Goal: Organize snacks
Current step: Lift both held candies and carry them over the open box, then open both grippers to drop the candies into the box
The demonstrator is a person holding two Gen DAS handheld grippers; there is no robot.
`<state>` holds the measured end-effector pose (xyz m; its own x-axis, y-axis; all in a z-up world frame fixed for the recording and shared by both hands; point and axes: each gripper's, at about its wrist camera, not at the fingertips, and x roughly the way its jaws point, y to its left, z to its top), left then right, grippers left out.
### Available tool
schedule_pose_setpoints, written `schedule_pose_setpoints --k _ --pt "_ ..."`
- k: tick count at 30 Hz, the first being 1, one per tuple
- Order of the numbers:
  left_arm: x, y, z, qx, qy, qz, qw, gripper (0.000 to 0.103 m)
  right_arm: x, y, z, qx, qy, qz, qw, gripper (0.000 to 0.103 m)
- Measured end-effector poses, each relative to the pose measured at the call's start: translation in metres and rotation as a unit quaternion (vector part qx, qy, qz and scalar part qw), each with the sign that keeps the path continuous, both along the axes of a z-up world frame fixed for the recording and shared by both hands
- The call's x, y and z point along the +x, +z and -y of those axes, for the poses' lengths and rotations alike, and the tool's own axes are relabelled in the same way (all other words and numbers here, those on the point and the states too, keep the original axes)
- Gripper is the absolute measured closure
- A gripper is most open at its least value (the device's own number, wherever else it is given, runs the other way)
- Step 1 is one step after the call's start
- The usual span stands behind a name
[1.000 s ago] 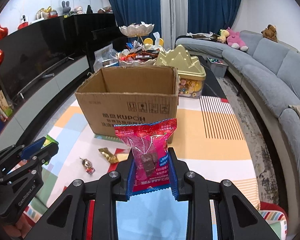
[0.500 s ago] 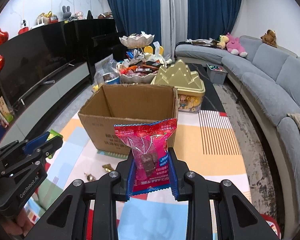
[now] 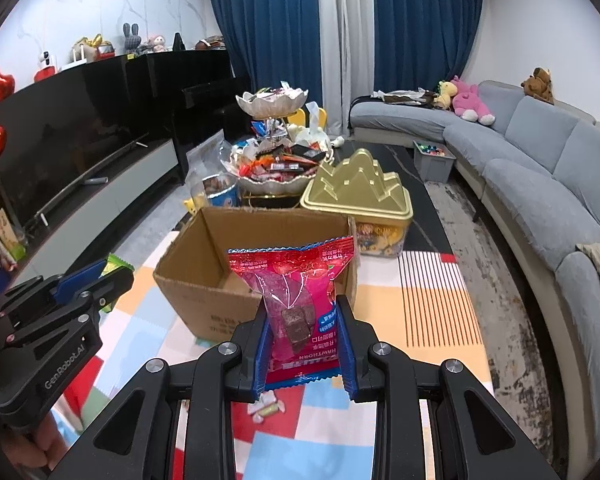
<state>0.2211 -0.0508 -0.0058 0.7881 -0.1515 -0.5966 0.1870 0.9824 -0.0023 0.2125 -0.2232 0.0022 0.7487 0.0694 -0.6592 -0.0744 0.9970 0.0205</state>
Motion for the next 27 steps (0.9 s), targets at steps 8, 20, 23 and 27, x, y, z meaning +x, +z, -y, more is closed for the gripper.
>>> schedule_pose_setpoints --k 8,20,23,27 --pt "0.025 0.005 0.004 -0.003 0.003 0.003 1.0 0.08 0.023 0.006 0.001 0.0 0.002 0.01 1.0 0.073" --pt "0.068 0.008 0.011 -0.006 0.004 0.007 1.0 0.08 0.061 0.004 0.002 0.005 0.004 0.017 1.0 0.073" --pt "0.08 0.004 0.012 -0.005 0.005 0.003 1.0 0.08 0.072 0.002 0.001 0.005 0.006 0.018 1.0 0.073" --pt "0.092 -0.002 0.011 -0.007 0.006 -0.001 1.0 0.08 0.085 -0.003 -0.001 0.006 0.006 0.014 1.0 0.073"
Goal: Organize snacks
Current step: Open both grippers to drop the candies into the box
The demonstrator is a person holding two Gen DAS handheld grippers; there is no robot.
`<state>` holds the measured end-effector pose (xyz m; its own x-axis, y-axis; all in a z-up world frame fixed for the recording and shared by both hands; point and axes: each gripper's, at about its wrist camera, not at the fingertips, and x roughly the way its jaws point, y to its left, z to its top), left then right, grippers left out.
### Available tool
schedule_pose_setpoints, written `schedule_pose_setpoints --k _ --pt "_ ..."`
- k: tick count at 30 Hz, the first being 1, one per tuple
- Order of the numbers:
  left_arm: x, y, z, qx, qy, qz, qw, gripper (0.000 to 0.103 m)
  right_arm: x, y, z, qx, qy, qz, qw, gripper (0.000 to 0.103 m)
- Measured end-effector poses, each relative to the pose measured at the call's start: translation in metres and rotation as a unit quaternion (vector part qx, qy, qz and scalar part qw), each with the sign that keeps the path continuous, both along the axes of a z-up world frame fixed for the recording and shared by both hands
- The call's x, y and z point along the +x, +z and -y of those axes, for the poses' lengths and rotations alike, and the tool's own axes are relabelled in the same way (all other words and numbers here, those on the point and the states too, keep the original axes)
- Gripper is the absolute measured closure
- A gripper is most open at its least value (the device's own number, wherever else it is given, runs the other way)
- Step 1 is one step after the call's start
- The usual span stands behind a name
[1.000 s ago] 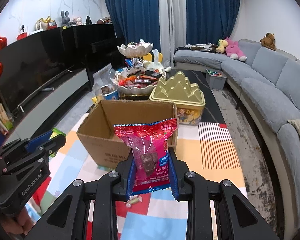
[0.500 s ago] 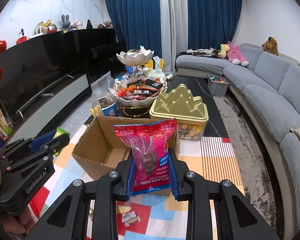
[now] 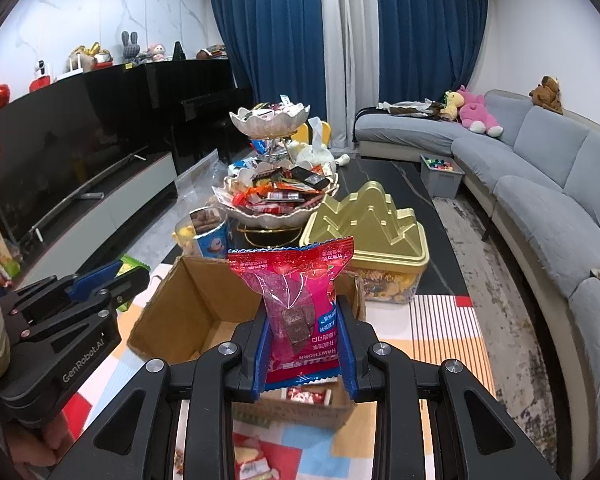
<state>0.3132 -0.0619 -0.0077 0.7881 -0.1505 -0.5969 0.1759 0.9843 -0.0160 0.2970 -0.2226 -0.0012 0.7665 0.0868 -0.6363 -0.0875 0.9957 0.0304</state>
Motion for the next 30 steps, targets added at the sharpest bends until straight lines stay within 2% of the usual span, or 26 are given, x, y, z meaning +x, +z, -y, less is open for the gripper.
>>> schedule_pose_setpoints --k 12,25,28,30 --pt "0.031 -0.023 -0.004 0.0 0.001 -0.022 0.9998 0.08 0.031 -0.026 -0.011 0.0 0.016 -0.025 1.0 0.073" --pt "0.041 -0.041 0.0 -0.007 -0.012 -0.049 0.9987 0.079 0.042 -0.041 -0.011 0.002 0.028 -0.043 0.999 0.073" --pt "0.041 -0.042 -0.001 -0.011 -0.012 -0.054 0.9984 0.077 0.042 -0.04 -0.01 -0.002 0.03 -0.041 0.999 0.073" --pt "0.04 -0.043 -0.002 -0.014 -0.011 -0.056 0.9983 0.065 0.042 -0.04 -0.01 -0.005 0.029 -0.041 0.999 0.071"
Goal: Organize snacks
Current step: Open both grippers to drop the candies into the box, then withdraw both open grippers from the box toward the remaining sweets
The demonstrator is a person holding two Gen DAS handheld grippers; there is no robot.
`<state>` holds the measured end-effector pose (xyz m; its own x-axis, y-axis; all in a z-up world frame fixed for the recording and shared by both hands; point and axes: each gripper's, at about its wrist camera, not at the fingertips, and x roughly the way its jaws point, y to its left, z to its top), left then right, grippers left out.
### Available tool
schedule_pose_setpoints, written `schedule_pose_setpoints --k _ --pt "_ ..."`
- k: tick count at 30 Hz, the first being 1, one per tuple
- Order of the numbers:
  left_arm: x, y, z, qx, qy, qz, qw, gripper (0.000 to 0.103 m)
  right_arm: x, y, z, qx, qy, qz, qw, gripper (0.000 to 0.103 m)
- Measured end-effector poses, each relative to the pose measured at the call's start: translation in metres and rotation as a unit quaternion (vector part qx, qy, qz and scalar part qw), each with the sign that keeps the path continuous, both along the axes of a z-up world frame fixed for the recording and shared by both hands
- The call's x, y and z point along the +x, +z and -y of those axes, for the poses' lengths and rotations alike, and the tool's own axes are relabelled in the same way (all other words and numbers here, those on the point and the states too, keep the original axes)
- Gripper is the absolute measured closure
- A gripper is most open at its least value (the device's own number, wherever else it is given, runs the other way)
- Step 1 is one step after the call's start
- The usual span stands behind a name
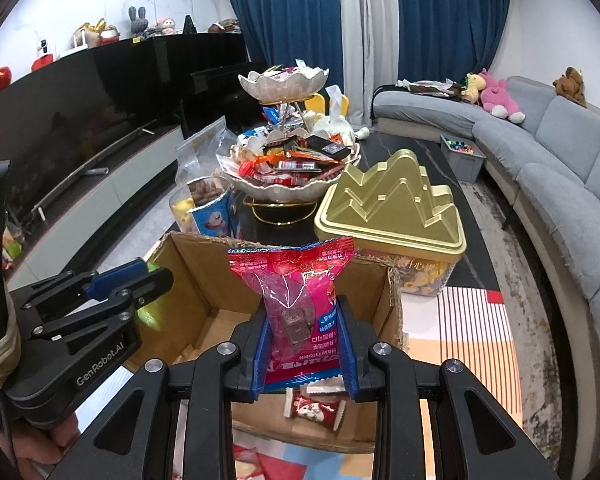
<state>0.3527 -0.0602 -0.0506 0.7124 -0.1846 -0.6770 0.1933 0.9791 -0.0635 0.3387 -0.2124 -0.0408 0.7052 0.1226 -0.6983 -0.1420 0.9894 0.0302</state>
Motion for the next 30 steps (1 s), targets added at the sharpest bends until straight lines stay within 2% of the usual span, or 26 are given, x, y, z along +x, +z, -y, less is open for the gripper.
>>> schedule_pose_setpoints --k 1,2,5,9,12,30 --pt "-0.001 0.0 -0.001 0.003 0.002 0.0 1.0 0.062 0.0 0.0 0.0 -0.002 -0.001 -0.002 1.0 0.067" --pt "-0.002 0.0 -0.001 0.006 0.005 0.001 1.0 0.058 0.0 0.0 0.0 -0.004 -0.004 -0.004 1.0 0.057" --pt "-0.004 0.001 -0.004 0.004 0.009 0.0 0.9999 0.046 -0.003 0.002 0.003 -0.008 -0.012 0.002 1.0 0.044" --pt "-0.011 0.005 -0.008 0.008 0.019 0.001 0.9998 0.031 -0.007 0.006 0.005 -0.013 -0.02 0.004 1.0 0.042" --pt "-0.018 0.009 -0.009 0.016 0.022 0.004 0.9996 0.027 -0.013 0.011 0.006 -0.012 -0.025 0.005 1.0 0.042" --pt "-0.055 0.04 -0.017 0.027 0.028 0.033 0.9987 0.025 -0.05 0.035 0.003 -0.014 -0.024 0.024 0.999 0.042"
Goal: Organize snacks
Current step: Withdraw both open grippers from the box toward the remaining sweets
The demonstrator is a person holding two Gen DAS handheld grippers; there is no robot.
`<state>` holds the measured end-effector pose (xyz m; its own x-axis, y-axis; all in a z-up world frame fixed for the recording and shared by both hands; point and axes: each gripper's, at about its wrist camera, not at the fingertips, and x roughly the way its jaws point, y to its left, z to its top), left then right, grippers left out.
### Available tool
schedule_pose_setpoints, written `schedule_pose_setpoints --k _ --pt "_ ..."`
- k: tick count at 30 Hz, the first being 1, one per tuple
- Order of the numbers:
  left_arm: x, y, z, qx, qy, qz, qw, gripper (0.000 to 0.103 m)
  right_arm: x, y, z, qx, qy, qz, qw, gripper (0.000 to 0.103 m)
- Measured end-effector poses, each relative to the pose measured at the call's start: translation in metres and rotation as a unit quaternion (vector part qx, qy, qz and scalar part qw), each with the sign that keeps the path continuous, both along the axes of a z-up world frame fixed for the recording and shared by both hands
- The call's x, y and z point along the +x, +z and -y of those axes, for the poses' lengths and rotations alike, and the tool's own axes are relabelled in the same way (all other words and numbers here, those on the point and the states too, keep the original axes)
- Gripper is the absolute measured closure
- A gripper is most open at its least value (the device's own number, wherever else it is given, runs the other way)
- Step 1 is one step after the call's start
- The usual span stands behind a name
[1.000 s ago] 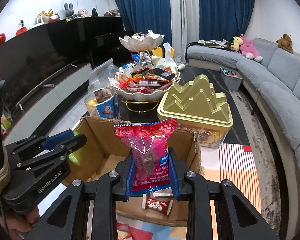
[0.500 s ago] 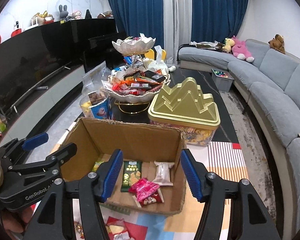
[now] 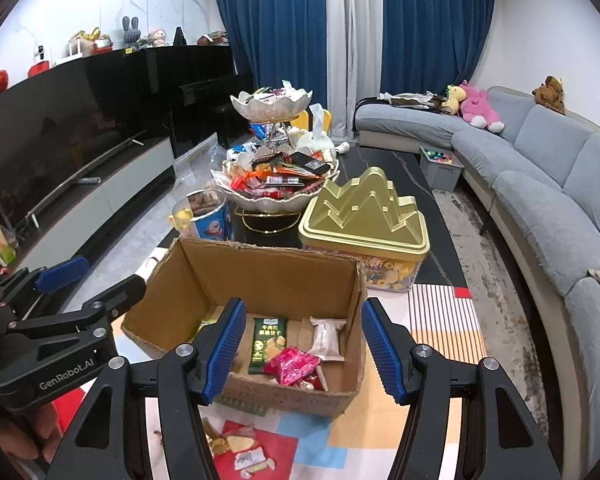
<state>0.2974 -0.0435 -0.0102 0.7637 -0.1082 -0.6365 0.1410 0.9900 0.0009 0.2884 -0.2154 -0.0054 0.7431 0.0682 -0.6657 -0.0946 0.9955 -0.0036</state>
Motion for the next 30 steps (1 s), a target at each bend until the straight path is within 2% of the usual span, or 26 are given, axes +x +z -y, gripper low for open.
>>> schedule_pose_setpoints --k 20,30 --pt "-0.029 -0.007 -0.02 0.001 0.015 -0.007 0.9999 0.025 -0.023 -0.002 -0.013 -0.009 0.014 0.005 1.0 0.042" --pt "-0.048 -0.022 -0.027 0.008 0.018 -0.017 0.9997 0.025 -0.041 -0.017 -0.022 -0.015 0.028 -0.002 0.999 0.042"
